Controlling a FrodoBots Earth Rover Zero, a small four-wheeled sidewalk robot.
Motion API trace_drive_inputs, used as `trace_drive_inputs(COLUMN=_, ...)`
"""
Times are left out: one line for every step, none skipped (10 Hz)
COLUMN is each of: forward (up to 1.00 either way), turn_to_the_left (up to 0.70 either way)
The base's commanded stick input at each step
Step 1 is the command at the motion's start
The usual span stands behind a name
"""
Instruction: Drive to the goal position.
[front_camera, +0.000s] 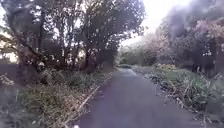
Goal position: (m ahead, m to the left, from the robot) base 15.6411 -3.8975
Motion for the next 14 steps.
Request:
trace_drive_inputs(forward=0.7, turn_to_the_left=-0.14)
trace_drive_inputs(forward=0.7, turn_to_the_left=-0.14)
trace_drive_inputs(forward=0.7, turn_to_the_left=-0.14)
trace_drive_inputs(forward=0.7, turn_to_the_left=-0.14)
trace_drive_inputs(forward=0.7, turn_to_the_left=-0.14)
trace_drive_inputs(forward=0.7, turn_to_the_left=-0.14)
trace_drive_inputs(forward=0.7, turn_to_the_left=-0.14)
trace_drive_inputs(forward=0.7, turn_to_the_left=-0.14)
trace_drive_inputs(forward=0.7, turn_to_the_left=-0.14)
trace_drive_inputs(forward=0.7, turn_to_the_left=-0.14)
trace_drive_inputs(forward=0.7, turn_to_the_left=-0.14)
trace_drive_inputs(forward=0.7, turn_to_the_left=-0.14)
trace_drive_inputs(forward=0.7, turn_to_the_left=-0.14)
trace_drive_inputs(forward=0.7, turn_to_the_left=-0.14)
